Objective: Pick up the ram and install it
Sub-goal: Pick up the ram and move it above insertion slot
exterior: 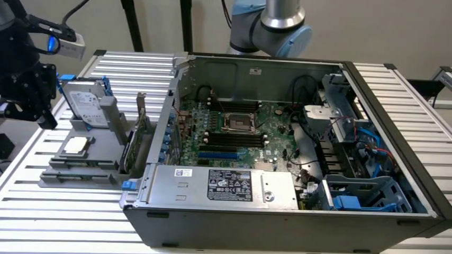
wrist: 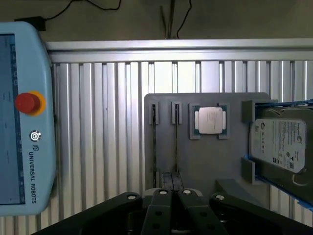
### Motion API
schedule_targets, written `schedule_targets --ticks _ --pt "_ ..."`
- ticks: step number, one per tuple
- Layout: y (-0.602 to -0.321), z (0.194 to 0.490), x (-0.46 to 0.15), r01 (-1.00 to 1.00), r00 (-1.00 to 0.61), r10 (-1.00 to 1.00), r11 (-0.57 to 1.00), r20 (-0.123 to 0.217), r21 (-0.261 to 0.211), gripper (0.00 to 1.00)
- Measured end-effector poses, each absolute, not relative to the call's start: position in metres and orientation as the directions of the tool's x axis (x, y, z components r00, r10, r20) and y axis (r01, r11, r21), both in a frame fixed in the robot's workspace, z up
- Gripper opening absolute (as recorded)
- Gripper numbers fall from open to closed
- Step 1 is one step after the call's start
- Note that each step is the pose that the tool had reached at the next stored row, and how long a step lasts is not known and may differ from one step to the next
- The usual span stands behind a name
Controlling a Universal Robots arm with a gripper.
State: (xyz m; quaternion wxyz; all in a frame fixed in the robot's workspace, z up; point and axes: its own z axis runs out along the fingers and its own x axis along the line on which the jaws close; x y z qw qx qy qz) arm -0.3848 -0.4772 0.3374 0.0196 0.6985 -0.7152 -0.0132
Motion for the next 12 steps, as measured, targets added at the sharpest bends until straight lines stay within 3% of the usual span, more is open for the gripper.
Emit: schedule_targets --ticks 8,10,12 --pt "-0.49 0.327 -0.384 -0.999 -0.023 -1.0 0.023 0.003 0.04 0.12" --pt "-0.491 0.326 -0.384 -0.999 -0.023 -1.0 0.023 -0.003 0.038 0.17" --pt "-0.491 0.324 -0.384 -0.999 -0.023 -1.0 0.023 -0.007 0.038 0.3"
